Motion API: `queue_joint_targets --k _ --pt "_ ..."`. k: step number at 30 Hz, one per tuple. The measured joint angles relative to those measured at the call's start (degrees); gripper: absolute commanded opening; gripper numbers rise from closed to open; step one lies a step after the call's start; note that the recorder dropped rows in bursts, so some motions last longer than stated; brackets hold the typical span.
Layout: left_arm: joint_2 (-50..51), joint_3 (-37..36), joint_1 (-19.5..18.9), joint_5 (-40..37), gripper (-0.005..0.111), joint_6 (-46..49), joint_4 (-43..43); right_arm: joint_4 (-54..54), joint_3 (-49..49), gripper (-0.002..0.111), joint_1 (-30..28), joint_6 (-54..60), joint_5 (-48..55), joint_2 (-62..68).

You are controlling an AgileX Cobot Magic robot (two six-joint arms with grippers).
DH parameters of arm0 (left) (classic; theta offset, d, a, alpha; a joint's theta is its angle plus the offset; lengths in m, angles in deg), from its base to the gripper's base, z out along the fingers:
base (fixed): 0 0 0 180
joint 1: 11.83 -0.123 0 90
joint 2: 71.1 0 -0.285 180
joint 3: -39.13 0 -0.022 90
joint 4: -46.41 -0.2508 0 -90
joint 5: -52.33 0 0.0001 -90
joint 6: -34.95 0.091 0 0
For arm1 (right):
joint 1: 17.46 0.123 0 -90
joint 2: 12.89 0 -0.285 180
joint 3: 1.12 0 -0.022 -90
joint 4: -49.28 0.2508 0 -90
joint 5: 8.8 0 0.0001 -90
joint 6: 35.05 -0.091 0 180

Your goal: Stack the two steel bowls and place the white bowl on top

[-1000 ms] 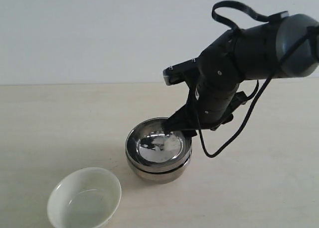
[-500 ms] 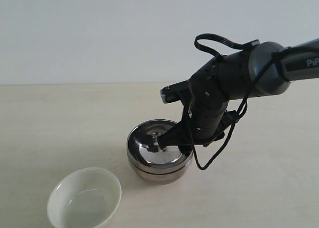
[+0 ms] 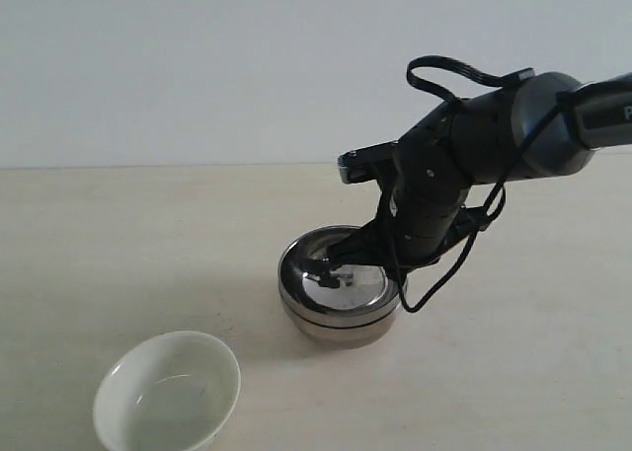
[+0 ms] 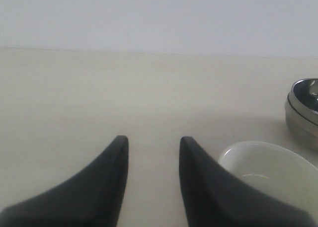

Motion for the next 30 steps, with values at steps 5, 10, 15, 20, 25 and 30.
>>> queue_joint_targets --k 5,10,15,20,25,30 --pt "0.0 0.0 0.0 0.0 0.032 0.0 0.0 -0.1 0.0 0.008 -2.1 0.2 0.2 0.0" --pt "0.0 0.0 0.0 0.0 0.032 0.0 0.0 -0.1 0.0 0.043 -2.1 1.1 0.3 0.0" --pt "0.0 0.0 0.0 0.0 0.032 0.0 0.0 -0.1 0.0 0.045 -2.1 1.2 0.4 -0.2" --pt "0.0 0.0 0.0 0.0 0.032 0.0 0.0 0.1 0.0 0.044 -2.0 2.1 -1.3 -10.3" --pt "0.0 0.0 0.0 0.0 0.032 0.0 0.0 6.1 0.0 0.044 2.0 12.0 -1.2 -17.1" --pt "0.0 0.0 0.0 0.0 0.032 0.0 0.0 18.0 0.0 0.044 12.5 29.1 1.5 -19.1"
